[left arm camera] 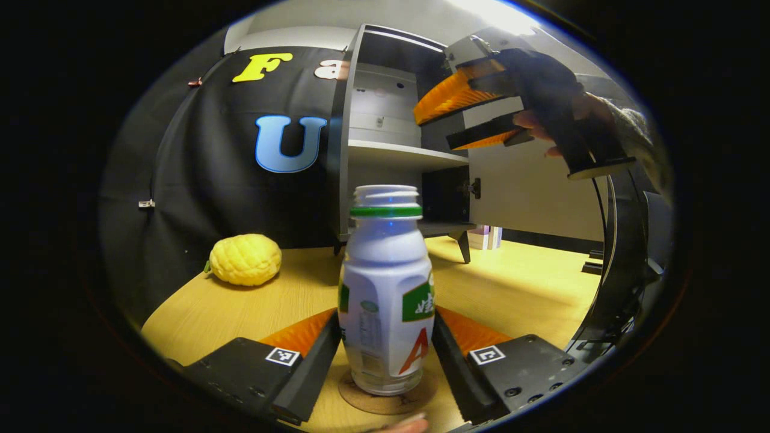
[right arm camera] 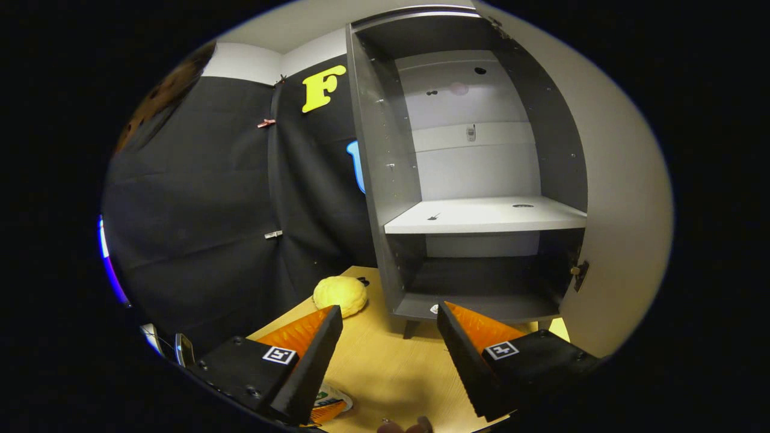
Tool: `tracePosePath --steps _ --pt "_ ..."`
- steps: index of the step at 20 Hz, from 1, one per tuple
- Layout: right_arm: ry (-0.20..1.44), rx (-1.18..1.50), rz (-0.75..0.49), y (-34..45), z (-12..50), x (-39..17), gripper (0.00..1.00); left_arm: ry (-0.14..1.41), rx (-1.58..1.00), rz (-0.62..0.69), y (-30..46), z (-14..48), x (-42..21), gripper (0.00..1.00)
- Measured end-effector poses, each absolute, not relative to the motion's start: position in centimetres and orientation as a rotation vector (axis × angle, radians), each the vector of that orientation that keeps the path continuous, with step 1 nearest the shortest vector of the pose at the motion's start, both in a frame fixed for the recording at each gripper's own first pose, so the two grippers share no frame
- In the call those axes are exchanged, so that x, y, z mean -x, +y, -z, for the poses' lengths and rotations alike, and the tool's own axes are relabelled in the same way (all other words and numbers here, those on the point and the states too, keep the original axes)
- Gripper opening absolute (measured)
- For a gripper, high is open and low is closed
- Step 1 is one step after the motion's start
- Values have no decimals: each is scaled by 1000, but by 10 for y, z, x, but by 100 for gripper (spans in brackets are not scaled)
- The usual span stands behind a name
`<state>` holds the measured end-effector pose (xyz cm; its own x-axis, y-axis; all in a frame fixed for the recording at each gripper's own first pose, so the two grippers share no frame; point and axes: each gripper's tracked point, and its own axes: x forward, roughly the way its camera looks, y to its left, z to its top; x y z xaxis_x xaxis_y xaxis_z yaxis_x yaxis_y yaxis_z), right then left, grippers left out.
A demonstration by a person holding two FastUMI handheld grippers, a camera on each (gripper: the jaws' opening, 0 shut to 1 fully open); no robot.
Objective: Open the cabinet door with the right hand, grasp the bottle in the cabinet with the left hand and place it on the coaster, then close the cabinet door with the right hand.
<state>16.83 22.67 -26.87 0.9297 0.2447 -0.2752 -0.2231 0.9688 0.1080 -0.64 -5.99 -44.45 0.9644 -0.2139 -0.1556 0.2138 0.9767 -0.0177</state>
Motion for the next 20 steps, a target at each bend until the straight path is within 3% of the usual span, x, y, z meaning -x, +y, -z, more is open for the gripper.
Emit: tracePosePath --steps 3,14,20 --pt "287 -52 -247 229 265 -163 98 130 58 234 -63 422 1 95" --pt "216 -67 -163 201 159 -141 98 68 90 386 -79 259 -11 95" --pt "109 -68 -185 198 83 -74 97 90 15 448 -78 174 -27 95"
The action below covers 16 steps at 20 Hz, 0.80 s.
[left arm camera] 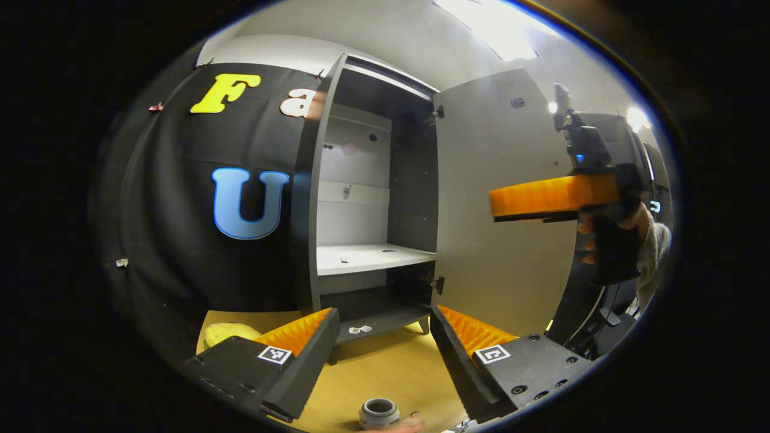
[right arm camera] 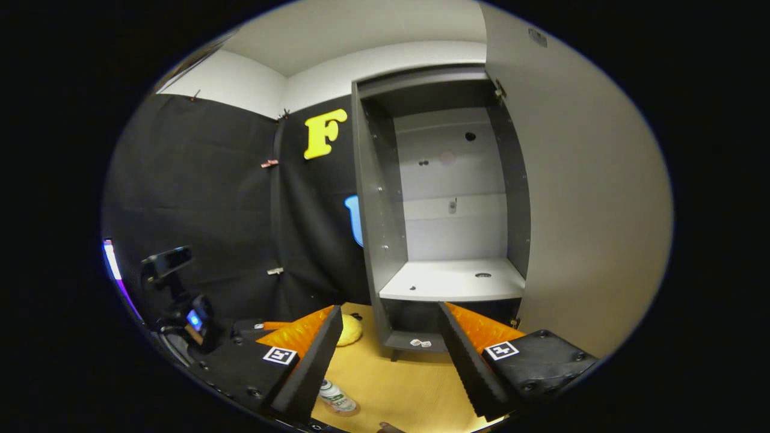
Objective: Open the cabinet door with the right hand, grasp the bottle in the cabinet with the left hand and place it on the coaster, then close the cabinet door with the right hand.
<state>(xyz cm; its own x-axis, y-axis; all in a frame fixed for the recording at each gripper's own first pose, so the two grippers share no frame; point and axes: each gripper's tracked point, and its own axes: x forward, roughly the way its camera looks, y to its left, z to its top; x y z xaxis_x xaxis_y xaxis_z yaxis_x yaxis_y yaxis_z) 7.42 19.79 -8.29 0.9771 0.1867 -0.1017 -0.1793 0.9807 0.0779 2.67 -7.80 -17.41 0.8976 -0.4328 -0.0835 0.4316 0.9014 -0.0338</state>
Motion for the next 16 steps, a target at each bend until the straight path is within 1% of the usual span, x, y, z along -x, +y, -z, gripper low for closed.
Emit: tracePosePath --steps 3,5,7,8,9,10,12,14,15,16 --pt "72 -34 -106 172 66 -36 97 102 5 465 -80 150 -34 95" --pt "65 -5 -13 145 61 -9 97 79 -19 468 -81 134 -42 92" --pt "66 -6 86 117 60 14 97 68 -16 483 -89 126 -52 92" --pt "63 -14 134 101 59 23 97 66 -9 486 -94 124 -56 95" --pt "57 -16 177 87 55 32 100 69 -3 490 -99 123 -61 95" --pt "52 -1 222 71 52 39 97 75 0 492 -105 124 -66 95" --pt "63 57 313 37 50 57 97 85 6 490 -116 125 -75 95" --pt "65 129 366 12 41 70 97 91 19 497 -130 125 -84 95" --pt "62 157 380 -1 36 72 100 90 25 502 -137 123 -87 92" --pt "60 167 382 -9 32 73 97 84 30 499 -142 121 -91 93"
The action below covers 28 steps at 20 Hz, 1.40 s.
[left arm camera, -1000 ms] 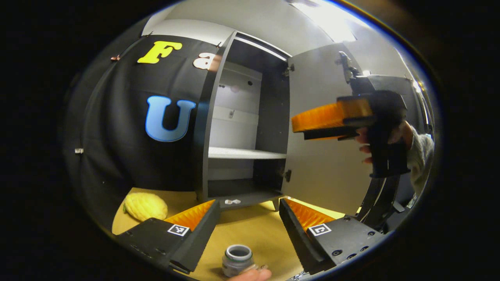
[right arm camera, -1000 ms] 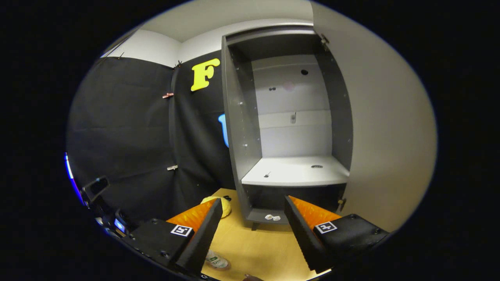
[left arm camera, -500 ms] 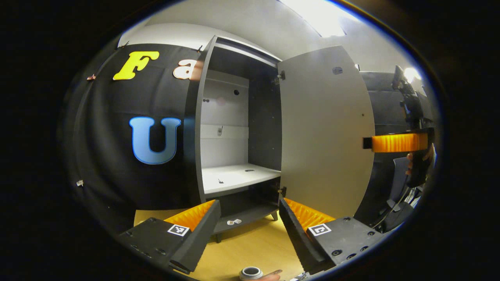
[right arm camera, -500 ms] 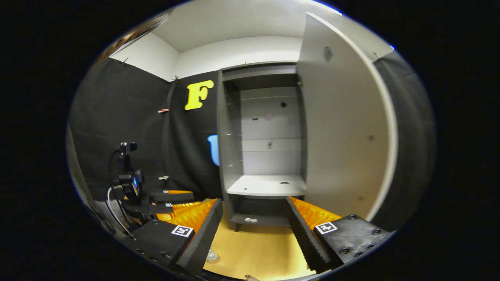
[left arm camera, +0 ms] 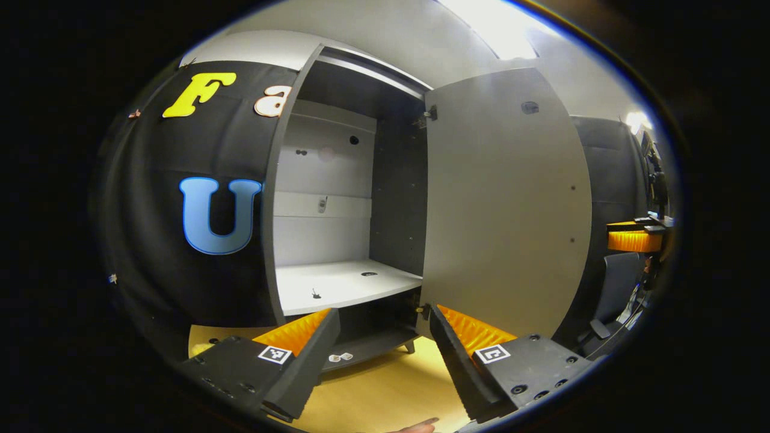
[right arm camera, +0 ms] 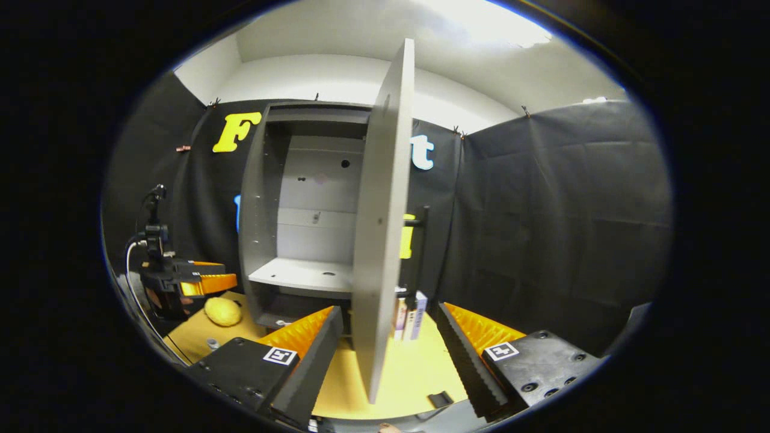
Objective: Open the cabinet door with the right hand, grasp the bottle in the cabinet with the left hand and place it on the coaster, then close the cabinet door with the right hand.
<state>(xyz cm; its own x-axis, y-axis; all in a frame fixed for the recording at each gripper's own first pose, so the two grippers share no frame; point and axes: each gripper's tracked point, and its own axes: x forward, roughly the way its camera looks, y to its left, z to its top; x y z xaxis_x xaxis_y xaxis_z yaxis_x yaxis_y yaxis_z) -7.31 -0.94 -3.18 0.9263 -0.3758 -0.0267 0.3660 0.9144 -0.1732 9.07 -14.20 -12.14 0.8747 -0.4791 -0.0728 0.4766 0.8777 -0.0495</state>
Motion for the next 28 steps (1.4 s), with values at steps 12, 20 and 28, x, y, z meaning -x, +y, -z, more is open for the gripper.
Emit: tracePosePath --steps 12,20,28 --pt "14 51 227 -79 19 46 97 59 20 367 -176 114 -117 92" --pt "72 13 72 -49 28 21 94 79 15 317 -169 125 -112 92" --pt "88 -10 -74 27 37 -5 94 66 10 299 -127 124 -102 95"
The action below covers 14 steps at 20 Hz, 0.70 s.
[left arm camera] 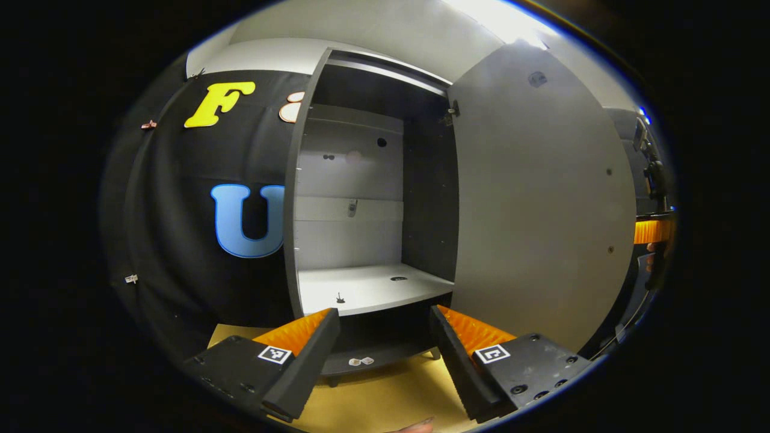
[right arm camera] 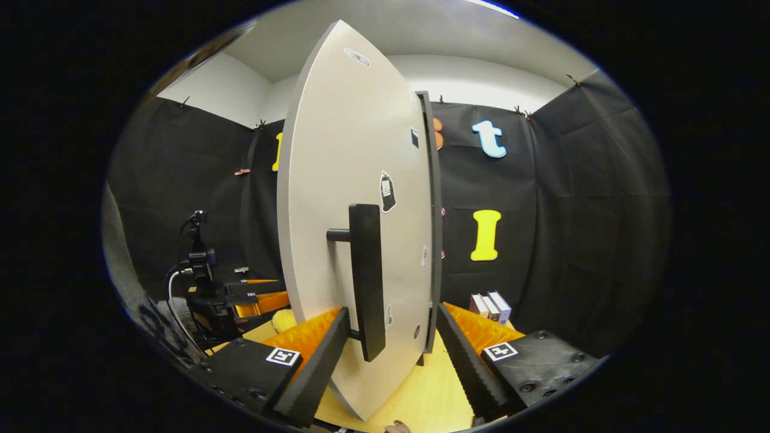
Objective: Open the cabinet door with the right hand, grasp the bottle in the cabinet with the left hand and place it on the coaster, then close the cabinet door with the right hand.
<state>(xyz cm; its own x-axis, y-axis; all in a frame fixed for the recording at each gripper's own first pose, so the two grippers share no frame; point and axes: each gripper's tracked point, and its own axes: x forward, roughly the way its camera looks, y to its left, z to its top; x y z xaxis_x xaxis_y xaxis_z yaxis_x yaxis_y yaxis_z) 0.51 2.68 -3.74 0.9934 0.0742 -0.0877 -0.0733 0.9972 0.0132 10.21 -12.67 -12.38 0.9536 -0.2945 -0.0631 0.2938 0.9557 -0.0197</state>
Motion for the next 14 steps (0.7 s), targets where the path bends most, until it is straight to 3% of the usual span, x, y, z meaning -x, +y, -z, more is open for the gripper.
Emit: tracePosePath --steps 5,14 --pt "91 -18 -100 74 43 -30 95 81 106 330 -96 119 -88 95" --pt "75 -2 -202 143 50 -50 94 53 43 249 -35 107 -76 92"
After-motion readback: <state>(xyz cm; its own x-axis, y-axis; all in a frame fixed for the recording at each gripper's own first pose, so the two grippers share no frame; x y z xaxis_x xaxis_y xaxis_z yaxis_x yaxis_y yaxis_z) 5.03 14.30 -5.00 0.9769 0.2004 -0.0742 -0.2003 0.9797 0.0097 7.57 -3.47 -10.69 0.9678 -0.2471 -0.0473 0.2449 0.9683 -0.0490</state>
